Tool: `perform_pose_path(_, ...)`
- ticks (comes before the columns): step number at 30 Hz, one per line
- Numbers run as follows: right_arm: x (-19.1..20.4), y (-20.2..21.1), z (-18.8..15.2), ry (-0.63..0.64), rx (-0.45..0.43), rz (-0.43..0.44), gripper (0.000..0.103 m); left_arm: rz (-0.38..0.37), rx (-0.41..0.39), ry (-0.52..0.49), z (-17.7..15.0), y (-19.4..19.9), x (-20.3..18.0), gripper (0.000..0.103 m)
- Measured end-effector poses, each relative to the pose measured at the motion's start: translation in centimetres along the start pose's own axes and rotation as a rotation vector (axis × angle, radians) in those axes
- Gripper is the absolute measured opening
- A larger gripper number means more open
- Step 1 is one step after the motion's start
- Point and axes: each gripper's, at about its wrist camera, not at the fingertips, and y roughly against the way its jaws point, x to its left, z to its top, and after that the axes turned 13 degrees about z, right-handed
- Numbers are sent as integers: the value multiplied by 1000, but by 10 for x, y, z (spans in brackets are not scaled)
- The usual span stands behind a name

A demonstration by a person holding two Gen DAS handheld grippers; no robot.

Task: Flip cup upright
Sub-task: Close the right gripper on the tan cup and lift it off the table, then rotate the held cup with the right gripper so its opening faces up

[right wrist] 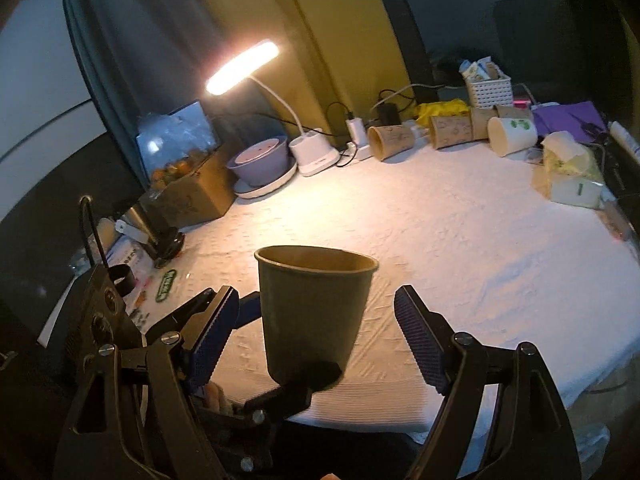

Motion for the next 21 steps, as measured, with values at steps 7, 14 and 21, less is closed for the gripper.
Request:
perform_pose_path(7,-8,-9,5,-35,28,56,82,-27,-24,-4,-2,9,-2,66)
perform_pose_path(14,-14,-16,5,-70,58,114,70,-28,-35,-13,-4,15,-4,66)
perform_pose_path(21,-14,-19,7,-73,72,123,66,-22,-1,-9,-5,9,2,72)
